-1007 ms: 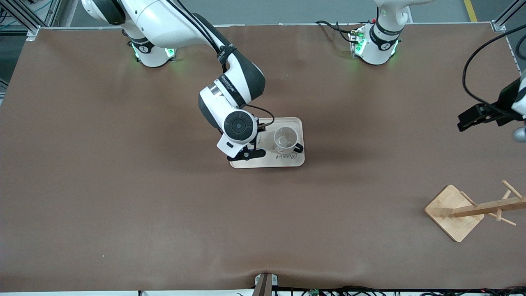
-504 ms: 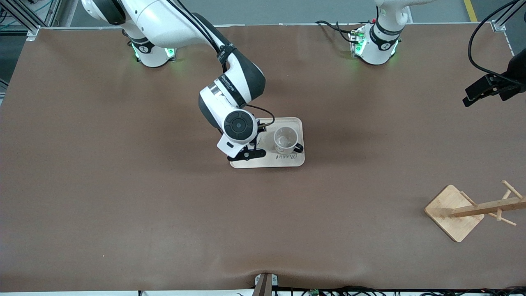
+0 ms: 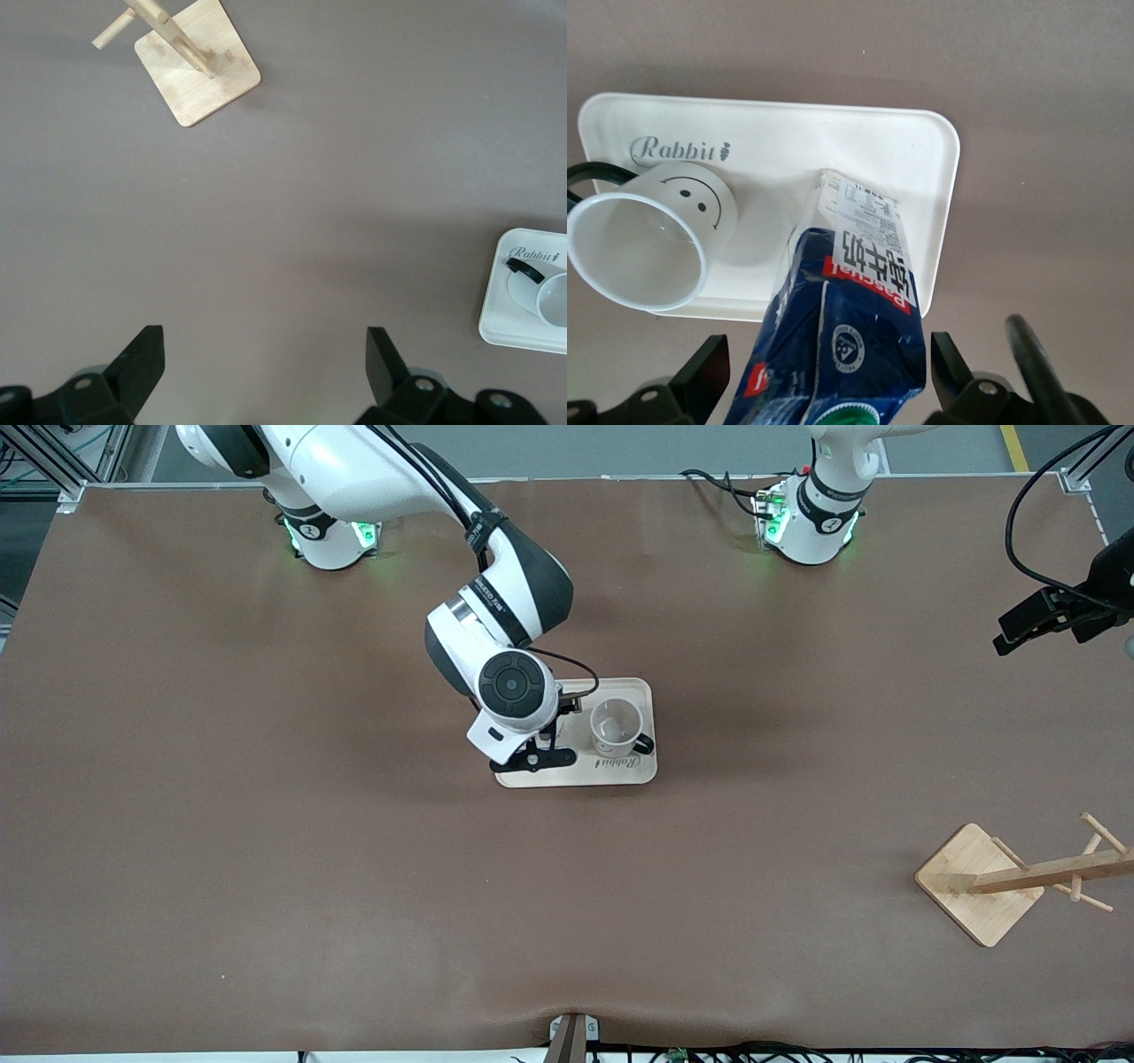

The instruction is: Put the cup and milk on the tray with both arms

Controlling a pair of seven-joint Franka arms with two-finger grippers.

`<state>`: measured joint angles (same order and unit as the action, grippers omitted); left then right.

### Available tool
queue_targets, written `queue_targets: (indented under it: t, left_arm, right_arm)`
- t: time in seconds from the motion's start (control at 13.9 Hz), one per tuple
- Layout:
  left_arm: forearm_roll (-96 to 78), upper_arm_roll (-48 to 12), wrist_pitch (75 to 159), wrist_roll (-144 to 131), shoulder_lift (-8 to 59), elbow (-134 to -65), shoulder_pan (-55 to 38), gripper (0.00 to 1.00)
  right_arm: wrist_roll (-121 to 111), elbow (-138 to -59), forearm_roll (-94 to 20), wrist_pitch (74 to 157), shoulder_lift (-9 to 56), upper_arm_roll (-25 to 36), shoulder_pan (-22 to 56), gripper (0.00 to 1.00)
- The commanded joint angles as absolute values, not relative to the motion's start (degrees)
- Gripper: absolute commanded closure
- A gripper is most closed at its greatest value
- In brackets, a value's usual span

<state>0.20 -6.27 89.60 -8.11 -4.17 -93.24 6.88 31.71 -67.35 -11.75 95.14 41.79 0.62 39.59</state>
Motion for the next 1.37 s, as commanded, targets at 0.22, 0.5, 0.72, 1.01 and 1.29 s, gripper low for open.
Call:
queue_targets:
  t: [0.22, 0.5, 0.72, 1.01, 1.29]
  left_arm:
    - [-0.79, -5.89, 89.21, -7.73, -4.22, -93.25, 6.59, 0.00]
    - [-0.70, -6.15, 89.21, -7.91, -3.25, -92.29, 6.24, 0.00]
    - [-0.70, -6.15, 89.21, -7.91, -3.25, -92.37, 6.33, 0.00]
    - [-0.70, -6.24, 89.21, -8.61, -3.25, -92.37, 6.15, 0.00]
    - [-0.70, -6.50, 89.21, -8.61, -3.25, -92.29, 6.33, 0.00]
  right_arm:
    - [37.42, -66.28, -11.07, 94.05, 39.47, 0.70, 39.02, 0.00]
    - [42.98, -65.92, -11.61, 93.34, 36.83, 1.31, 38.76, 0.00]
    - [39.57, -63.20, -10.02, 92.38, 34.55, 3.51, 37.02, 0.00]
    - [39.11, -63.11, -10.72, 91.49, 31.12, 3.08, 30.07, 0.00]
    - [39.29, -63.19, -10.37, 87.83, 26.82, 3.78, 26.64, 0.00]
